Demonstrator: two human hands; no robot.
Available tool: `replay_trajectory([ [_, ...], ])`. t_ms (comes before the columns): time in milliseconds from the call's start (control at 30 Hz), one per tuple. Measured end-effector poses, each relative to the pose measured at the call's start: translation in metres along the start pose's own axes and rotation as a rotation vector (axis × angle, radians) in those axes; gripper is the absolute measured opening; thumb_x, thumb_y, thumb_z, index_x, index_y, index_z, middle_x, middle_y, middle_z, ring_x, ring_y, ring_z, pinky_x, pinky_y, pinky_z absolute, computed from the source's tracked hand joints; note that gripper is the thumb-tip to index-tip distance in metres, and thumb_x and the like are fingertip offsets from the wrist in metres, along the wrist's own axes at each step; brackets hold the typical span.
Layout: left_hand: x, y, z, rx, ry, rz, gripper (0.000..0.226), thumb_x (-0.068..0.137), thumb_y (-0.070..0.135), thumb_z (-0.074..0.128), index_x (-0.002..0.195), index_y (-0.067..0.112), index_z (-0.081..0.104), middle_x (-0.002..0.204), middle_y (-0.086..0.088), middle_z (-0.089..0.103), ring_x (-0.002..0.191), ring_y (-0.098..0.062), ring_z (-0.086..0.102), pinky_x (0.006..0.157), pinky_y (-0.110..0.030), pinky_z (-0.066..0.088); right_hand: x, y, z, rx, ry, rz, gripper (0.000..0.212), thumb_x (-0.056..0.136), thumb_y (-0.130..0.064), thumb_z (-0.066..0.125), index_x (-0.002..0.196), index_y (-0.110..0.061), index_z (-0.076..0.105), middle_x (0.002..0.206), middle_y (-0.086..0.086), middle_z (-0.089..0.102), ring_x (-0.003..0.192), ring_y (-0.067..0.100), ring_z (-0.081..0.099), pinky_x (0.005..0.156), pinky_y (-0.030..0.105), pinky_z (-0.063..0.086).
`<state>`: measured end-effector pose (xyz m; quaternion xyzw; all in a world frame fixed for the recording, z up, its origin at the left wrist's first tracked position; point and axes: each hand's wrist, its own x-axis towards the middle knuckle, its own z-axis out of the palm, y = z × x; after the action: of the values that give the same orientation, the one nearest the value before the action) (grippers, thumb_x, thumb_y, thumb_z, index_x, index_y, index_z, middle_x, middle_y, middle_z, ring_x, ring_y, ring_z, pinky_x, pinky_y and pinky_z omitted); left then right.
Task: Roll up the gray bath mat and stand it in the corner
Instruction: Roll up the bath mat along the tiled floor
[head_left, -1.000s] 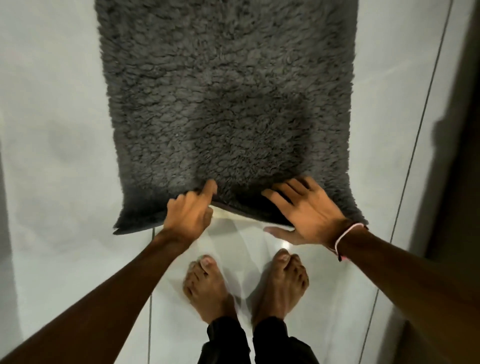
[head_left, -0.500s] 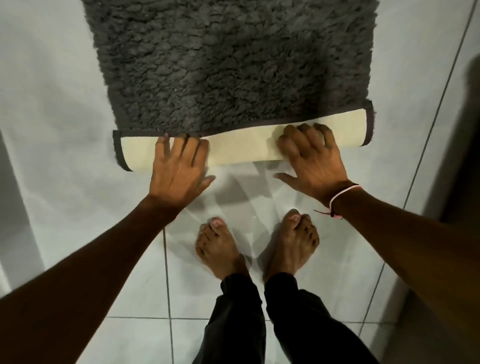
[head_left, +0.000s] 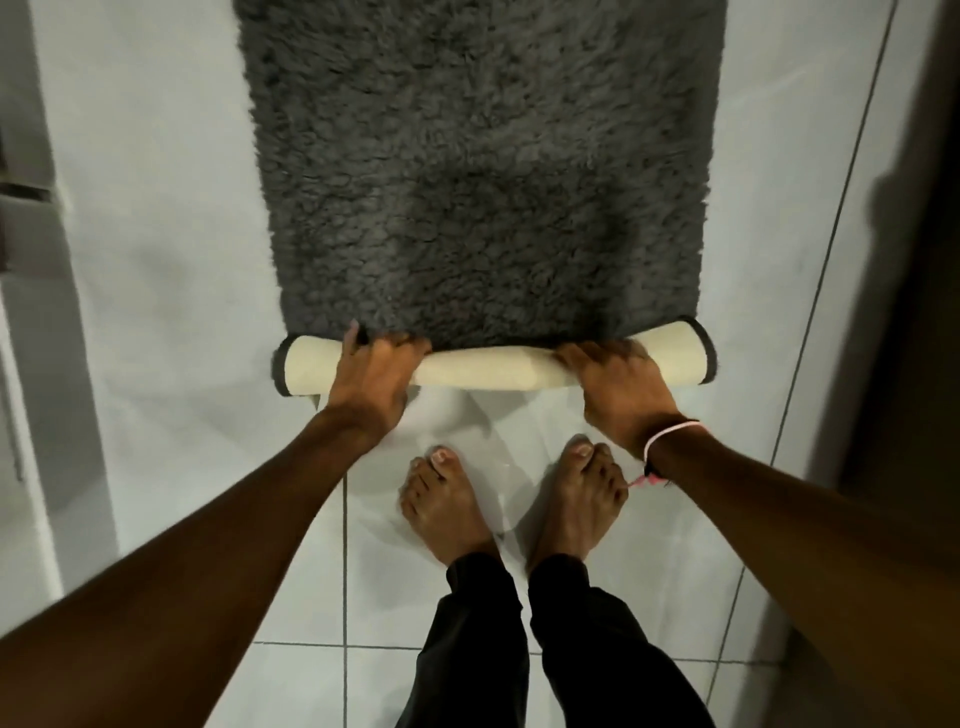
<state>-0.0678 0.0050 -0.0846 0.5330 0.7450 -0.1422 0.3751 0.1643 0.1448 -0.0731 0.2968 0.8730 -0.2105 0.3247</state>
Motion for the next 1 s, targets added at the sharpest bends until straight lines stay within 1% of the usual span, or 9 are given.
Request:
replay_trajectory([
  [133,0.009,0.005,-0.018,0.046,0.379,-0.119,0.072,0.078,0.006,0.048,0.149,0.011,0.035,0.147,-0.025,0.039,0.137,-0.042,0.036,0.121,-0.055,0.022,0.027,0.022,-0.037,-0.019,0.306,0.127,0.044,0.096,-0.009,0.061,0.139,-0.009,0.055,0.142,0.023,0.057,0.128,0.044,0.053,0.108,0.054,0.041],
  [200,0.017,0.006,-0.016,0.048,0.321,-0.062,0.073,0.089,0.017,0.050,0.155,0.011,0.020,0.158,-0.024,0.025,0.146,-0.039,0.023,0.123,-0.055,0.016,0.038,0.031,-0.050,-0.068,0.266,0.070,0.047,0.102,-0.029,0.055,0.144,-0.009,0.053,0.151,0.020,0.052,0.134,0.042,0.049,0.112,0.054,0.038],
  [300,0.032,0.003,-0.011,0.175,0.153,-0.043,0.100,0.088,0.042,0.063,0.156,0.010,-0.003,0.163,-0.022,0.008,0.151,-0.038,0.008,0.124,-0.055,0.009,0.046,0.031,-0.048,-0.134,0.071,0.040,0.092,0.090,-0.061,0.063,0.158,-0.006,0.032,0.164,0.018,0.036,0.149,0.038,0.035,0.123,0.055,0.028],
  [367,0.039,0.003,-0.012,0.269,0.181,-0.054,0.103,0.078,0.028,0.072,0.153,0.009,0.005,0.156,-0.024,0.023,0.142,-0.040,0.026,0.119,-0.054,0.024,0.048,0.025,-0.038,-0.216,0.062,0.066,0.094,0.089,-0.048,0.072,0.158,-0.004,0.026,0.163,0.020,0.034,0.148,0.040,0.034,0.123,0.057,0.027],
  [500,0.046,0.004,-0.008,0.313,0.209,-0.029,0.093,0.068,0.009,0.074,0.144,0.011,0.021,0.139,-0.024,0.041,0.118,-0.041,0.046,0.106,-0.052,0.038,0.057,0.018,-0.027,-0.214,0.248,0.082,0.061,0.090,-0.014,0.068,0.144,-0.005,0.041,0.140,0.021,0.053,0.124,0.044,0.052,0.108,0.058,0.042],
  [633,0.034,0.012,-0.003,0.215,0.194,-0.049,0.092,0.065,0.006,0.077,0.142,0.014,0.028,0.133,-0.022,0.045,0.114,-0.040,0.049,0.098,-0.051,0.044,0.043,0.023,-0.016,-0.169,0.248,0.058,0.062,0.087,-0.014,0.074,0.142,-0.007,0.046,0.135,0.020,0.060,0.122,0.043,0.056,0.109,0.058,0.044],
  [800,-0.003,0.028,0.008,0.163,-0.038,-0.053,0.074,0.088,0.017,0.058,0.151,0.020,0.019,0.147,-0.019,0.037,0.122,-0.037,0.050,0.092,-0.046,0.048,0.009,0.020,-0.012,-0.082,-0.008,0.016,0.066,0.091,-0.023,0.074,0.149,-0.017,0.044,0.149,0.011,0.056,0.139,0.034,0.050,0.120,0.050,0.034],
  [900,-0.005,0.022,-0.005,0.158,-0.009,-0.053,0.071,0.091,0.012,0.046,0.155,0.016,0.016,0.150,-0.024,0.037,0.131,-0.041,0.046,0.106,-0.049,0.041,0.011,0.024,-0.032,-0.022,0.071,0.090,0.060,0.089,-0.033,0.076,0.142,-0.020,0.053,0.140,0.010,0.065,0.130,0.034,0.058,0.116,0.047,0.038],
  [1000,0.000,0.020,-0.020,0.142,0.263,-0.116,0.074,0.086,0.018,0.034,0.156,0.008,0.012,0.159,-0.033,0.018,0.148,-0.045,0.019,0.121,-0.060,0.014,0.024,0.032,-0.060,0.061,0.363,0.140,0.051,0.096,-0.035,0.065,0.141,-0.012,0.057,0.147,0.017,0.060,0.136,0.039,0.055,0.114,0.053,0.039],
])
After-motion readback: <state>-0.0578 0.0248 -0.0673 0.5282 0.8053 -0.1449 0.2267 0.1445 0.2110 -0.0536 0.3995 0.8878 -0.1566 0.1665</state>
